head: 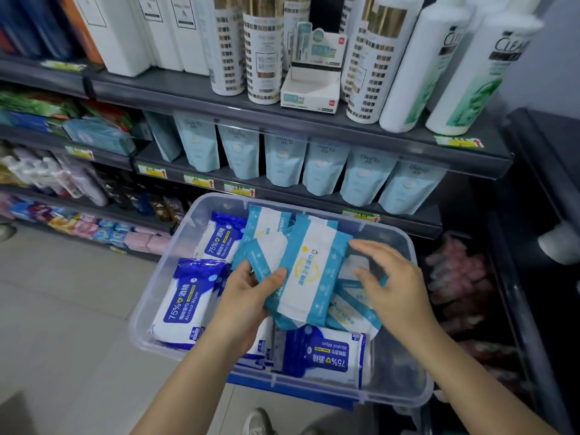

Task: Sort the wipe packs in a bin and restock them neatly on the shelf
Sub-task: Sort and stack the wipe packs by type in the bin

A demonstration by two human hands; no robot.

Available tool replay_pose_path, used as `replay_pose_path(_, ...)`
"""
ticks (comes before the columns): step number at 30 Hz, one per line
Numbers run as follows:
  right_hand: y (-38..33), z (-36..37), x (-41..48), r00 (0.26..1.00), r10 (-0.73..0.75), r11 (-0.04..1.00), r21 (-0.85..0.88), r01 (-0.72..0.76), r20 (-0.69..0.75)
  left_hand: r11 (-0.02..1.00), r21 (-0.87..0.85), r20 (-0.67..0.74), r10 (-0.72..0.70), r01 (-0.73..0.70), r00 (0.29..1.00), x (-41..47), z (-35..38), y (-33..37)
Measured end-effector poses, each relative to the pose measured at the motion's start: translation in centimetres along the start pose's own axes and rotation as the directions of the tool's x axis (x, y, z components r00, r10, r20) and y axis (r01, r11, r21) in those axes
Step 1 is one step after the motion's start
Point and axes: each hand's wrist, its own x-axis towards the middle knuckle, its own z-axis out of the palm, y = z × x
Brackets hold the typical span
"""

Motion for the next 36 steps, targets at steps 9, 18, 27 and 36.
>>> replay_pose_path(9,-2.6,0.3,1.1,0.887,-0.061,0.961,-0.214,0.176,0.458,0.974,0.225,0.086,-0.001,-0.018,0.996,-0.3,0.1,-0.4)
replay_pose_path(18,-1.8,0.6,1.7,0.855,0.204,0.978,-0.054,-0.203,0.476,0.998,0.004,0.061,-0.067,0.067,0.996,-0.5,1.2,-1.3)
replay_pose_path(27,-1.5,0.7,1.4,0.747,0.597,0.565,0.508,-0.651,0.293,0.986,-0.14,0.099,-0.073,0.087,0.992,0.4,2.2,-1.1)
replay_pose_path(36,2.2,1.7,1.3,0.812,0.557,0.818,0.053,-0.572,0.174,0.998,-0.018,-0.129,0.051,-0.053,0.99,1.9,1.8,-0.3)
